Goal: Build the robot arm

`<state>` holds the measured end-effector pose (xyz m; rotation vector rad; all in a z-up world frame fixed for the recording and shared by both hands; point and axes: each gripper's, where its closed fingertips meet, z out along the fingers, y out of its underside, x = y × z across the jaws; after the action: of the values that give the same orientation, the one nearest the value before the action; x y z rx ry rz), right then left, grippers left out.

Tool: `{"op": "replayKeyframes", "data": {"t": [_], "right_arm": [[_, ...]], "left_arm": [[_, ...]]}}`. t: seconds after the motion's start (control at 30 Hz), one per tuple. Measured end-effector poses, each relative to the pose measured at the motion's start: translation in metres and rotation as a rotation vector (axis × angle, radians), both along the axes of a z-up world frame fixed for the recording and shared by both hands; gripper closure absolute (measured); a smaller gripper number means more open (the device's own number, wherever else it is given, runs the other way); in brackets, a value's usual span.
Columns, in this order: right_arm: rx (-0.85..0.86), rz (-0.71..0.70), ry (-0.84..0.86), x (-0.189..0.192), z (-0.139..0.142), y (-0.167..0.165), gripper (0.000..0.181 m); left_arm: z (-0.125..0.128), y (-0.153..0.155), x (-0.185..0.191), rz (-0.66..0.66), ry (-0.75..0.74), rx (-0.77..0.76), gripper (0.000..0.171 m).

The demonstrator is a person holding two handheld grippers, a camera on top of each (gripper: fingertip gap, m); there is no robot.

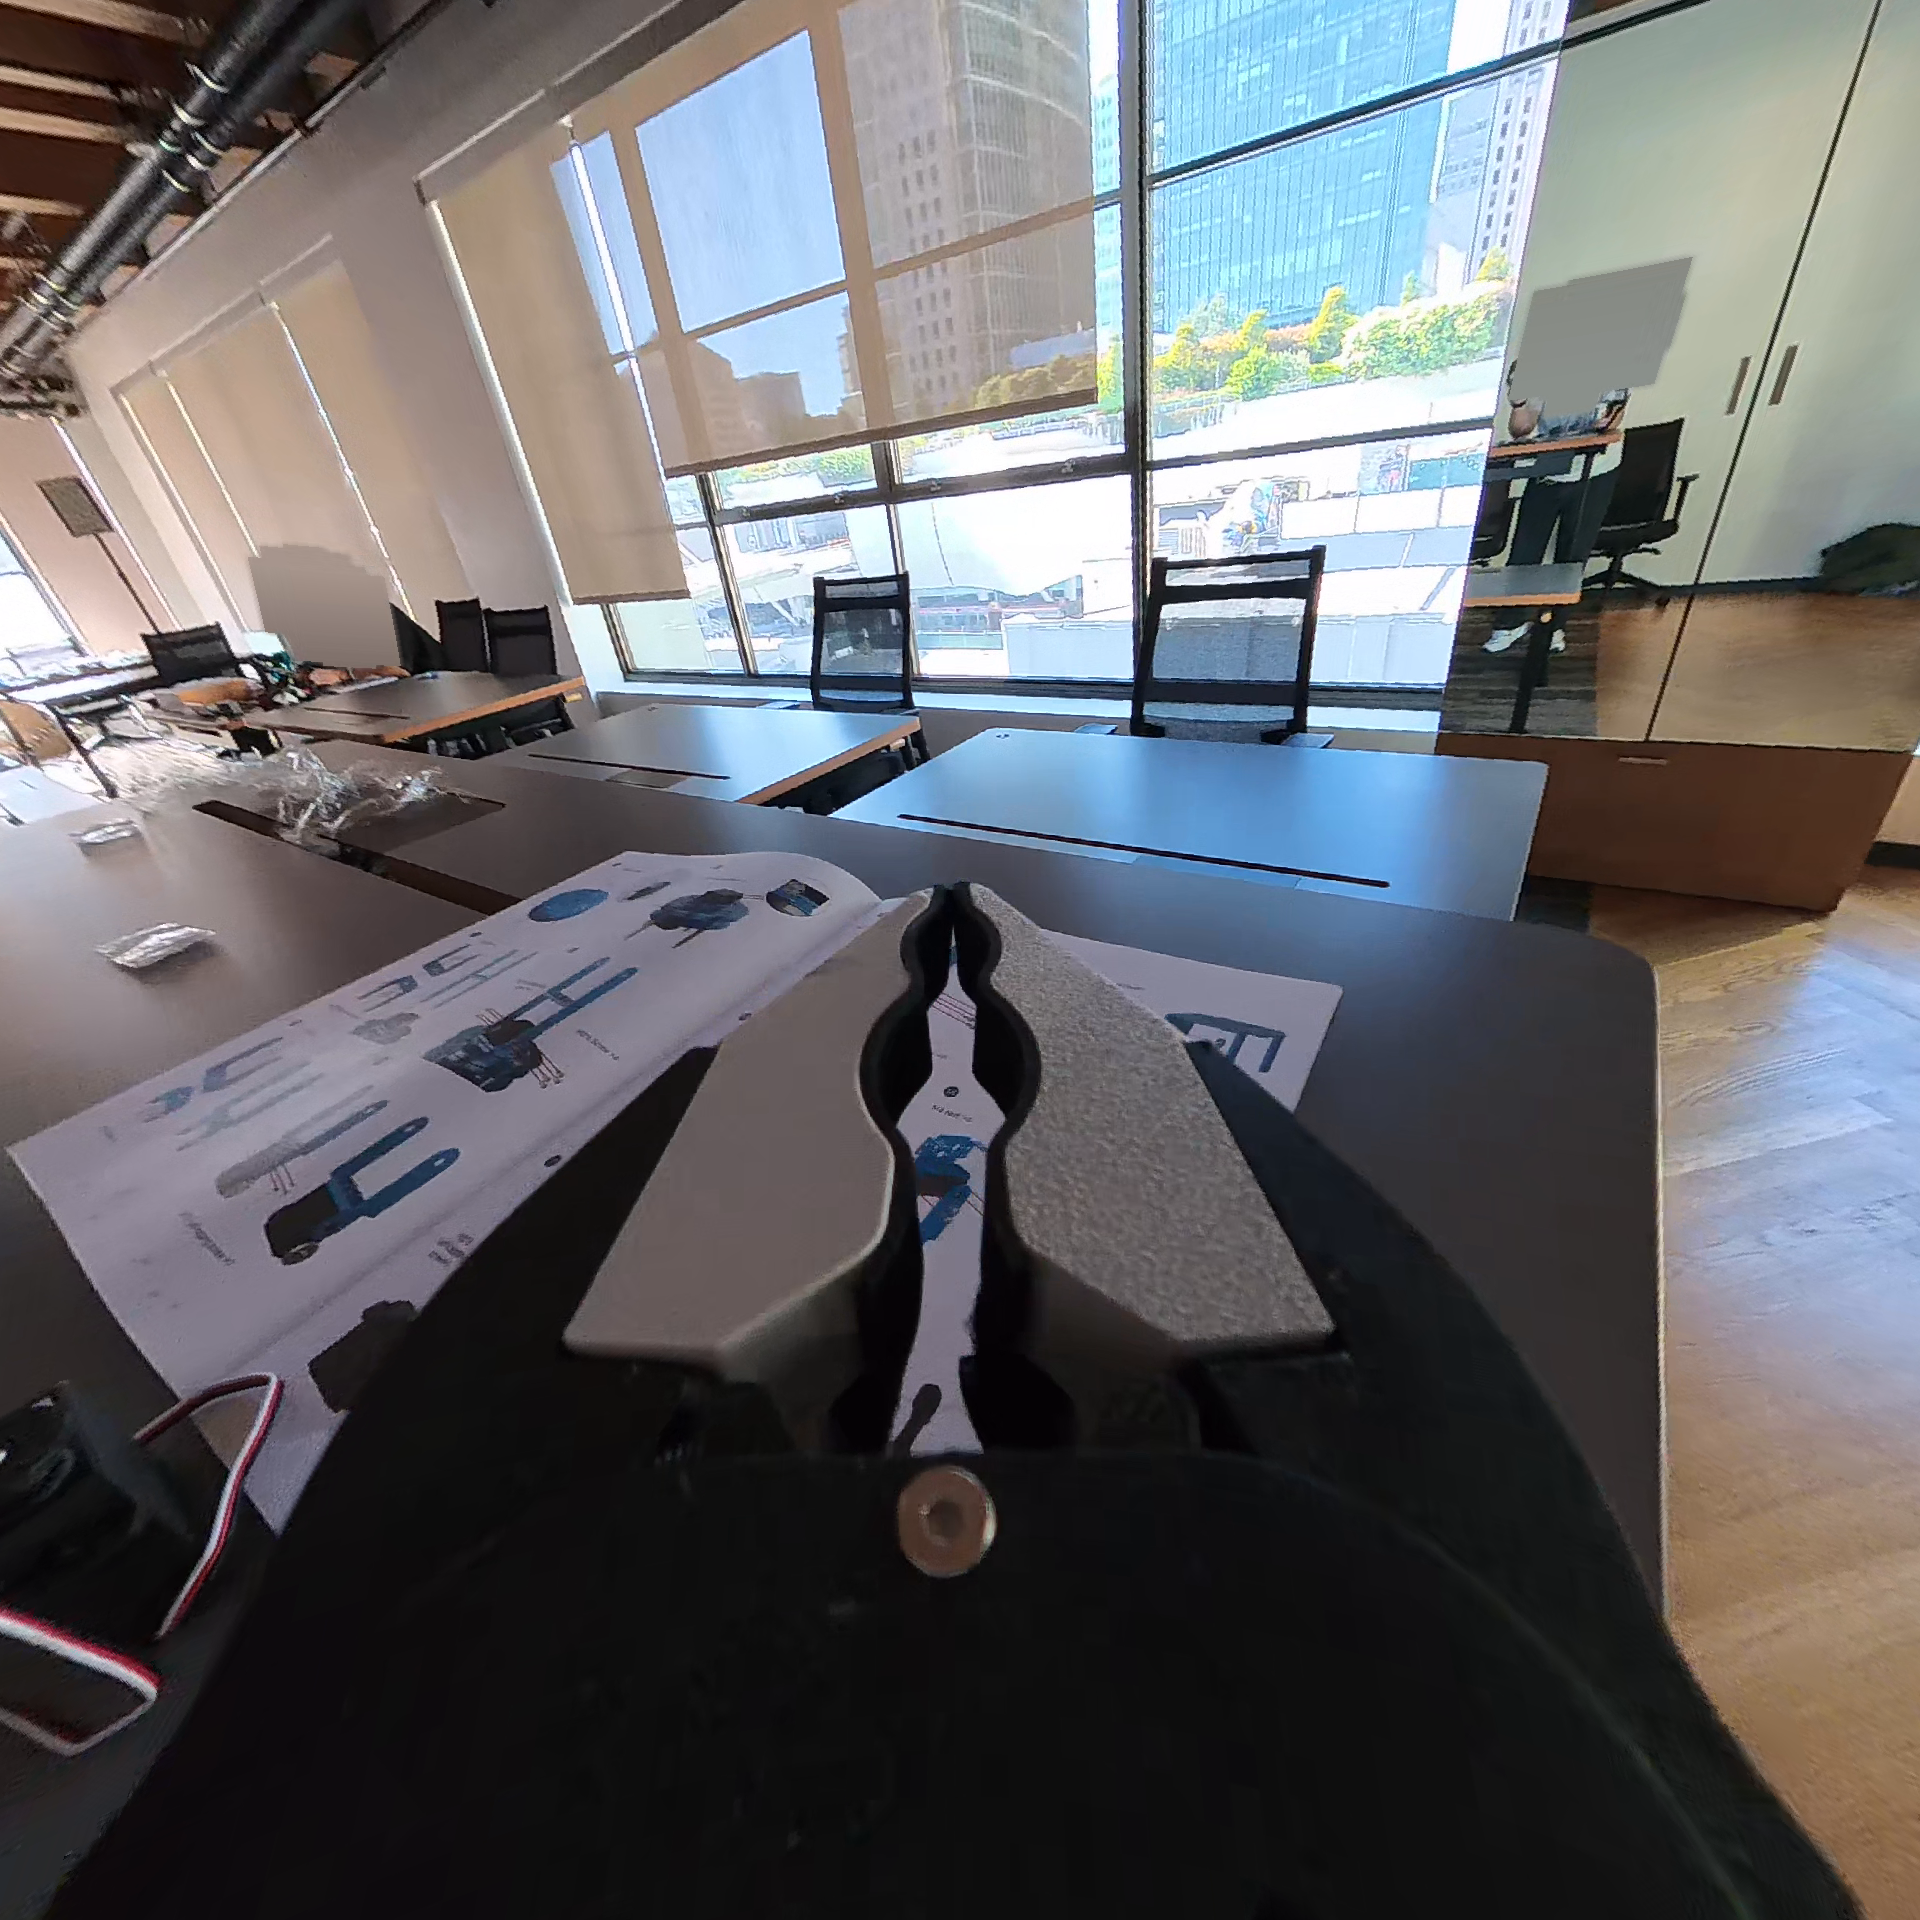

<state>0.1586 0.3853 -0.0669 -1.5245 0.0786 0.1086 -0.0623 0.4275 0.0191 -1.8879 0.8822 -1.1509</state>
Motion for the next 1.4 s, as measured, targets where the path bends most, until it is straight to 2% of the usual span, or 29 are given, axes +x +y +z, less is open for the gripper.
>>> {"op": "replayKeyframes", "data": {"t": [0.2,0.6,0.9,1.03,1.07,1.13,1.4], "right_arm": [[0.005,-0.028,-0.084,-0.002,0.004,-0.001,0.181],[0.024,-0.038,-0.068,0.001,0.007,-0.004,0.17],[0.03,-0.111,-0.06,0.013,0.008,-0.005,0.141],[0.029,-0.114,-0.072,0.012,0.008,-0.004,0.138],[0.028,-0.107,-0.072,0.011,0.008,-0.004,0.139],[0.006,-0.018,-0.096,-0.003,0.005,-0.003,0.181],[-0.033,0.009,-0.138,-0.012,-0.002,0.002,0.181]], "left_arm": [[0.0,0.0,0.0,-0.003,-0.001,-0.003,0.166],[0.002,-0.002,0.001,-0.009,-0.005,0.001,0.166],[0.002,-0.002,0.001,-0.009,-0.005,-0.001,0.166],[0.0,-0.003,0.002,-0.014,0.0,-0.002,0.165],[0.0,-0.003,0.002,-0.015,0.001,-0.003,0.165],[0.0,-0.003,0.002,-0.016,0.001,-0.004,0.165],[0.0,-0.003,0.002,-0.017,-0.002,-0.005,0.166]]}}
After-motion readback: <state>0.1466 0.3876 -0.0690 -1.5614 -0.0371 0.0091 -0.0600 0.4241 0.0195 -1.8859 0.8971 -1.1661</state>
